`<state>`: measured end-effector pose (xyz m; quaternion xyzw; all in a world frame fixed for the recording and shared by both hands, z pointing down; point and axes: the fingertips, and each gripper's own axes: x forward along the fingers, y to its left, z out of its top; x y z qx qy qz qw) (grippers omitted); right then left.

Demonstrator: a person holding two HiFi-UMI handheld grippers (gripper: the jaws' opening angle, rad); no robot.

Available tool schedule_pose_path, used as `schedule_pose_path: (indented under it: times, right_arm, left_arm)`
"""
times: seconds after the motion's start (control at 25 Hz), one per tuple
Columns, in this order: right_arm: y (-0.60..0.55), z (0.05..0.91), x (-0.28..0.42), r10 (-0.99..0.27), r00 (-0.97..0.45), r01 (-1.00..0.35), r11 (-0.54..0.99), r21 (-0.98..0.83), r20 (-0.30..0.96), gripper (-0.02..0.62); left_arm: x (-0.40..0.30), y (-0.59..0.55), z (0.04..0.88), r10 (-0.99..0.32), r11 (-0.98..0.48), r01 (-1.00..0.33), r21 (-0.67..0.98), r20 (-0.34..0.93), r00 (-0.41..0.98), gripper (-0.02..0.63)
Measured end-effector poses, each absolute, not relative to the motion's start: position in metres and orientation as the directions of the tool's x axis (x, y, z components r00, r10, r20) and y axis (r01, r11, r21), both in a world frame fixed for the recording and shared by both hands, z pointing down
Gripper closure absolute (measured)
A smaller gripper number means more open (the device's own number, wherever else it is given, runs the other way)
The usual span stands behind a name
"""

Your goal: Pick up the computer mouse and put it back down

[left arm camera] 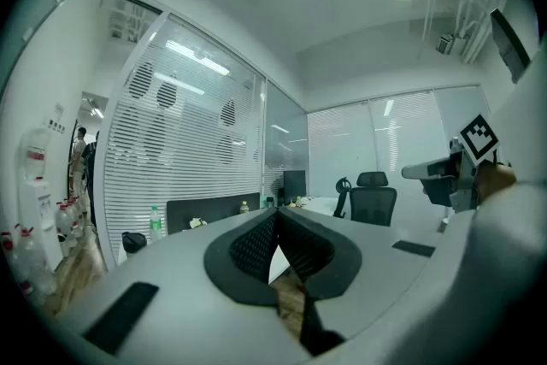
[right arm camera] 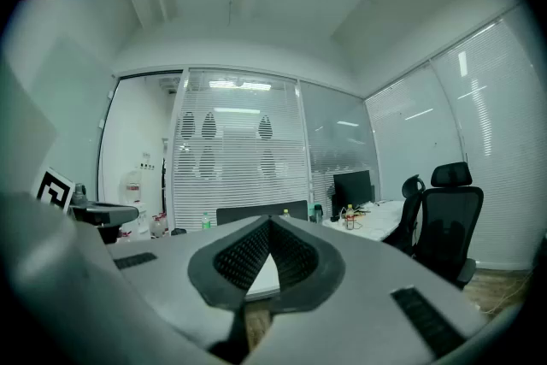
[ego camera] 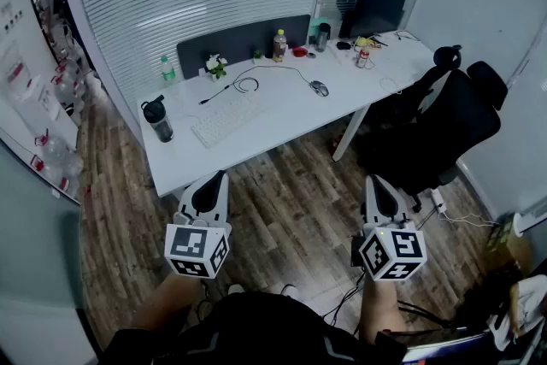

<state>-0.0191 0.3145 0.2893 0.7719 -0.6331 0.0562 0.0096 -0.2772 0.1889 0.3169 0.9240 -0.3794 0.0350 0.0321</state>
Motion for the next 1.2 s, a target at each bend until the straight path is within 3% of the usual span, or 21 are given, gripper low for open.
schedule_pose_path:
  times: [1.08, 1.2]
  right_arm:
    - [0.318, 0.281, -0.028, -0.984, 0.162, -0.983, -0.167, -0.072, 0.078, 0.592]
    - [0.322, 0.277, -0.031, -0.99, 0.128, -0.989, -0.132, -0.068, 0.057, 0.517]
  left_arm:
    - [-0.267, 0.204, 0.305, -0.657, -0.753, -0.658, -0.01, 0.067, 0.751, 0.571]
    - [-0.262, 0.207, 0.304, -0.64, -0.767, -0.642, 0.006, 0.064, 0.766, 0.542]
